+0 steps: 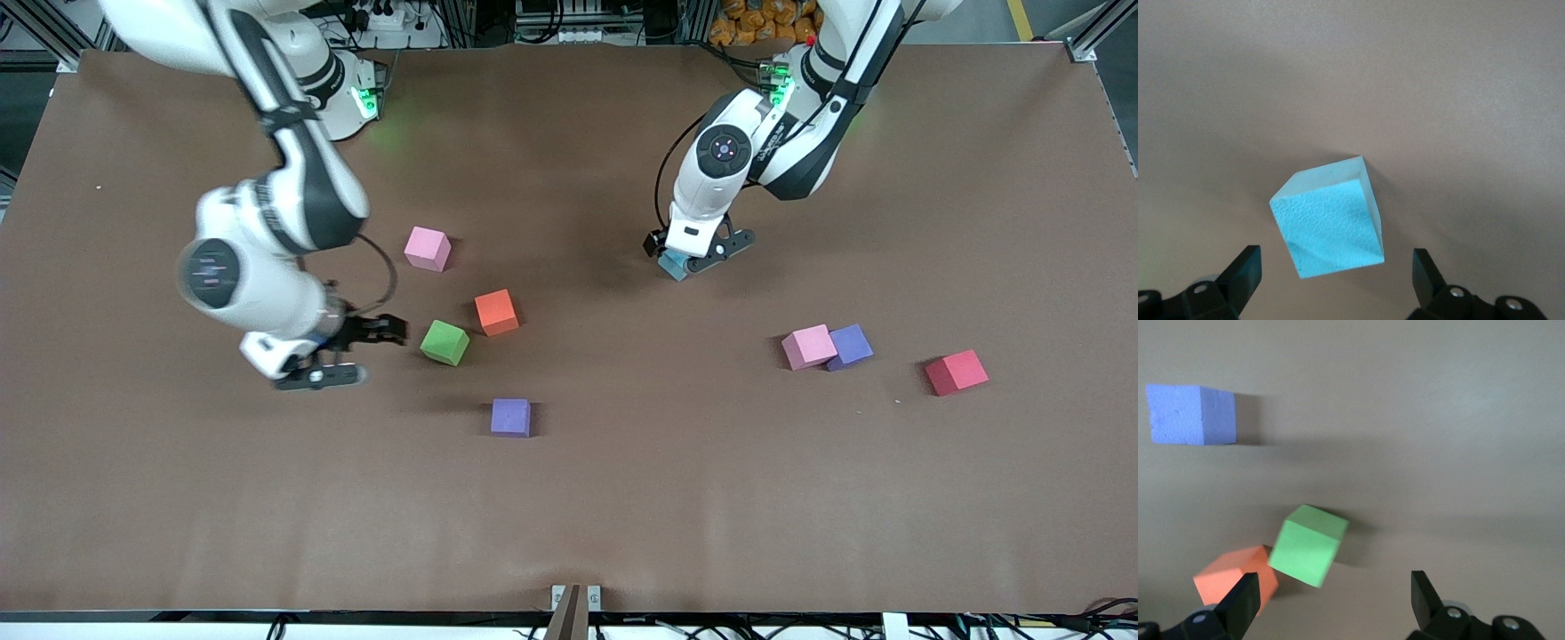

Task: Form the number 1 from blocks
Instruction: 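Lift the cyan cube with the left gripper while the right grasps green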

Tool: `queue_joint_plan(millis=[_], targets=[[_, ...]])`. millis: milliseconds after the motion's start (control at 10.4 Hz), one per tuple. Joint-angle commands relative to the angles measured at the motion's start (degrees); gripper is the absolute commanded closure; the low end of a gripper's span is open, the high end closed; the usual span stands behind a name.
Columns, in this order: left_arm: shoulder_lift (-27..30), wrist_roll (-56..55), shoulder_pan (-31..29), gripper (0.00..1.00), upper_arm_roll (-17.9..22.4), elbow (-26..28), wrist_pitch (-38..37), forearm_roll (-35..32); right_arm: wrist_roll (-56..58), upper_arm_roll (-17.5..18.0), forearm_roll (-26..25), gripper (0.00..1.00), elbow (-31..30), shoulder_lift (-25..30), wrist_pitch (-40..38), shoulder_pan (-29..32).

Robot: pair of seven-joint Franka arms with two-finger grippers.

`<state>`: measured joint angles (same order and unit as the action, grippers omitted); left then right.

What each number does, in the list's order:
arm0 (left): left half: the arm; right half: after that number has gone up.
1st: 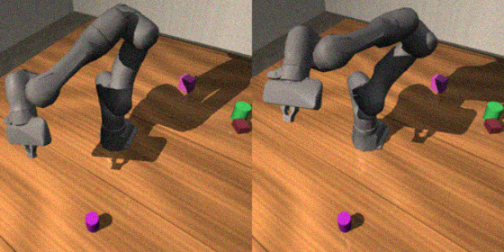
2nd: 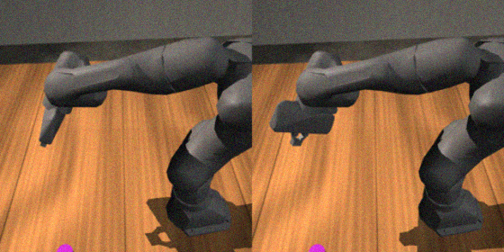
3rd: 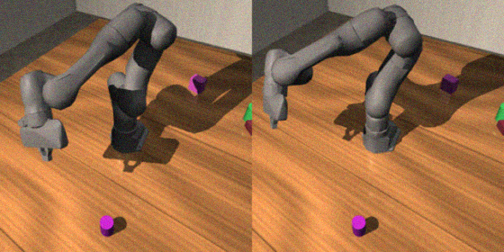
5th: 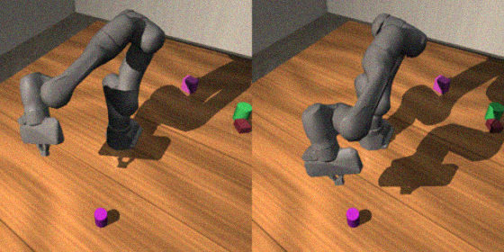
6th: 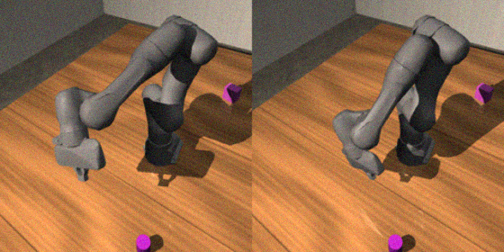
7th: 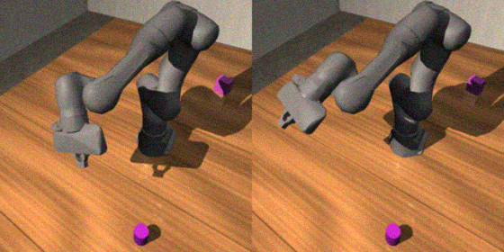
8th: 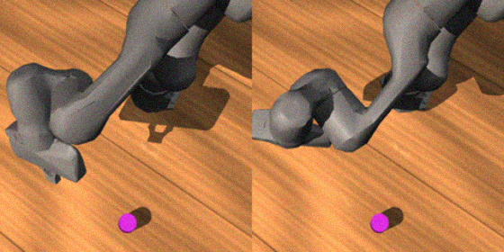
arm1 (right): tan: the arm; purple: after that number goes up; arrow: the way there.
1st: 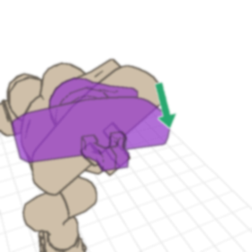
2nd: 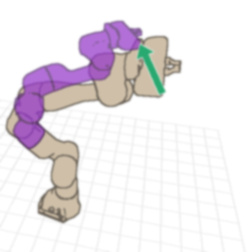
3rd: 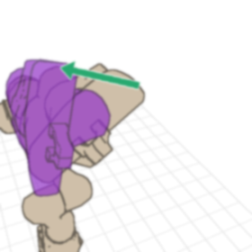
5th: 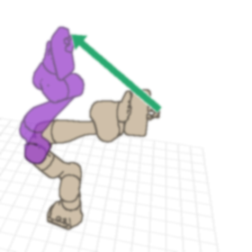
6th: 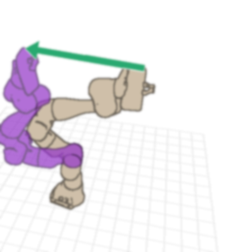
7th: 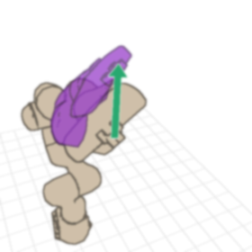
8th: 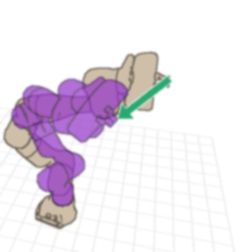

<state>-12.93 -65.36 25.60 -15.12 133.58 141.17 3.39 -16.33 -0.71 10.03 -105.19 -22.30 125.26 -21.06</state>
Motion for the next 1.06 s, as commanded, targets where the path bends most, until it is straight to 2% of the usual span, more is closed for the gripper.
queue_joint_plan(millis=[0,289,386,482,675,772,965], targets=[[-2.4,-0.7,-0.5,0.00,0.3,0.0,3.0,0.5,-14.7,-0.3,0.7,0.00,-2.7,-1.5,4.1,-3.4],[-4.8,-0.7,-0.3,0.00,1.6,-0.7,4.9,0.5,-18.9,-0.4,1.7,0.00,-4.1,-2.6,5.9,-3.7],[-5.3,-0.7,-0.2,0.06,1.6,-0.7,5.5,0.4,-19.8,-0.4,1.7,0.00,-4.1,-3.6,6.4,-4.0],[-5.7,-0.8,0.1,0.23,1.6,-0.6,5.8,0.5,-21.0,-0.4,1.8,0.00,-4.1,-4.8,7.4,-4.1],[-5.3,-2.3,1.7,0.91,1.0,-0.7,5.7,0.4,-22.9,-0.4,1.8,0.00,-4.1,-5.6,8.0,-4.2],[-4.9,-2.3,3.1,1.00,-0.3,-1.0,5.6,0.3,-23.0,-0.4,1.8,0.00,-4.1,-5.6,8.0,-4.2],[-4.6,-2.4,5.2,1.00,-4.5,-2.8,5.2,-2.3,-23.0,-0.4,2.7,0.00,-3.8,-6.1,8.3,-4.2]])
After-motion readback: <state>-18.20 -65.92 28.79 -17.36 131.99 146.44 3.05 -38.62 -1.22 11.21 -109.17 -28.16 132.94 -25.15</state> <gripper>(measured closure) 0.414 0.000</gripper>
